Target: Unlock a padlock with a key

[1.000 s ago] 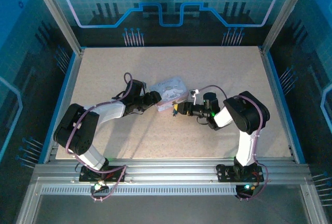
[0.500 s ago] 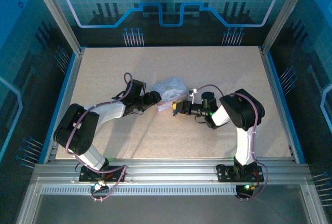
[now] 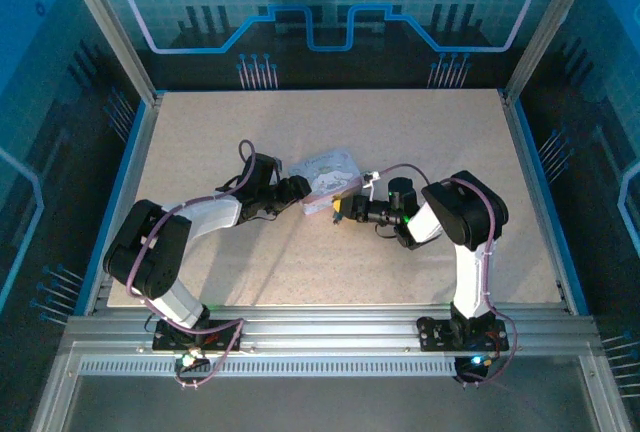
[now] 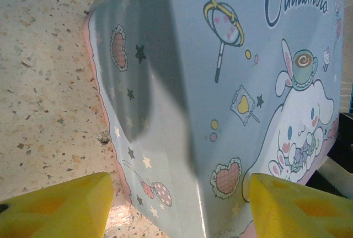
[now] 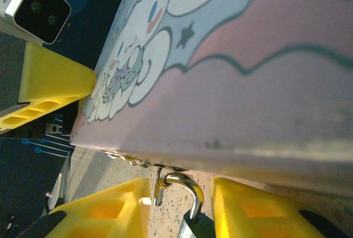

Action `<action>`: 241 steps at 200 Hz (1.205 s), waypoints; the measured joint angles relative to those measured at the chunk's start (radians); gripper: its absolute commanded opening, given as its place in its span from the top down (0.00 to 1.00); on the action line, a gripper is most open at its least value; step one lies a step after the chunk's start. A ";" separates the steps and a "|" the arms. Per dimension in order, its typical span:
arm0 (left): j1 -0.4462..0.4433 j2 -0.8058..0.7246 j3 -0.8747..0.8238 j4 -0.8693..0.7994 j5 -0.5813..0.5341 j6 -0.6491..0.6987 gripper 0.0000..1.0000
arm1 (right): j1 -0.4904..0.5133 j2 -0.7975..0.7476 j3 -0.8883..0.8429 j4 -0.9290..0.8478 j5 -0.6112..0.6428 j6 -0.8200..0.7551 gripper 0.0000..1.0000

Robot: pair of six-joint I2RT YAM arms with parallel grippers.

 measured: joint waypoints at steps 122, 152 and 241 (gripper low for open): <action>0.000 0.000 -0.006 0.011 0.000 0.000 0.34 | 0.000 0.000 -0.017 0.024 0.003 0.011 0.76; -0.004 0.000 -0.006 0.011 0.000 0.000 0.34 | -0.001 0.000 -0.032 0.046 0.004 0.015 0.73; -0.004 0.000 -0.006 0.011 0.000 0.000 0.34 | -0.003 -0.001 -0.044 0.062 0.003 0.015 0.75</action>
